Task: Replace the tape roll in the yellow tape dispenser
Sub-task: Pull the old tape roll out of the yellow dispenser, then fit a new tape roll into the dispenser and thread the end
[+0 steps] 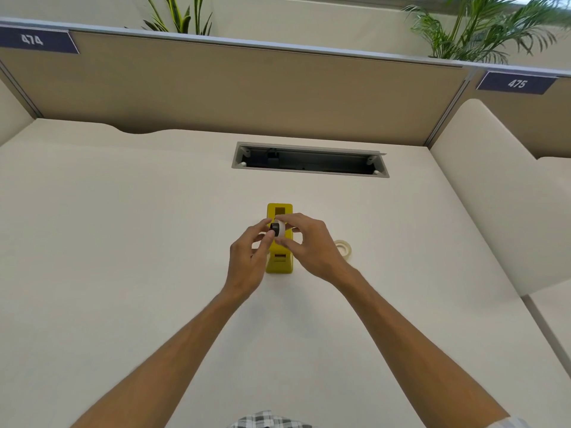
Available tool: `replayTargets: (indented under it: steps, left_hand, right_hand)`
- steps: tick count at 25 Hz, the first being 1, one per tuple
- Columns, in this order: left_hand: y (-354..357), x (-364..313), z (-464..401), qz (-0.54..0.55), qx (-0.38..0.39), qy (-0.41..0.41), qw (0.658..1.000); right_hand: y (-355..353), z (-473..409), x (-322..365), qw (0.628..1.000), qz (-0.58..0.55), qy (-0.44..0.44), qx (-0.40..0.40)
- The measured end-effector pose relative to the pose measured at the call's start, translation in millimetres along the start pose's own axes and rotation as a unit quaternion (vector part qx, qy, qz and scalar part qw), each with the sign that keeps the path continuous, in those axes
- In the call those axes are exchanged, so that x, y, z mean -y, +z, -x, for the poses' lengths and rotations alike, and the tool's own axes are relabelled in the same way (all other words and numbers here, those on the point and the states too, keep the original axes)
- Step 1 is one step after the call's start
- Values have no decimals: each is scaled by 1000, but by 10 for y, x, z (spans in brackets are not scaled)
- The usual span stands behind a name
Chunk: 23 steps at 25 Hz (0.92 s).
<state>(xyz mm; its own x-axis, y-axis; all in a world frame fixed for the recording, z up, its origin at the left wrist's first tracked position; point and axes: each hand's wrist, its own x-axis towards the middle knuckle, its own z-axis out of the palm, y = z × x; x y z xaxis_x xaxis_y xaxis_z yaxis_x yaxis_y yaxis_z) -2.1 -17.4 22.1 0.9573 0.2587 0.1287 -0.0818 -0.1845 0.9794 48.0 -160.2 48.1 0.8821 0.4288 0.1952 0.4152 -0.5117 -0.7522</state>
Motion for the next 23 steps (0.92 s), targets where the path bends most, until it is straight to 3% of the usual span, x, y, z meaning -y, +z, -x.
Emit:
replayTargets:
  steps: [8,12,17,23]
  left_hand:
    - [-83,-141,159,-40,24,58,997]
    - [-114,-137,192,-42,8,47,998]
    - [-169,-129,219,-53,6,21,998]
    - [-185,-120,265,-56,12,5,998]
  right_hand:
    - [-69,216,98,999,-41,4,-10]
    - [-140,290,91,1000,6,11,-5]
    - [-135,460,-129,987,146,70,3]
    - [9,609,-505,975,155,163,0]
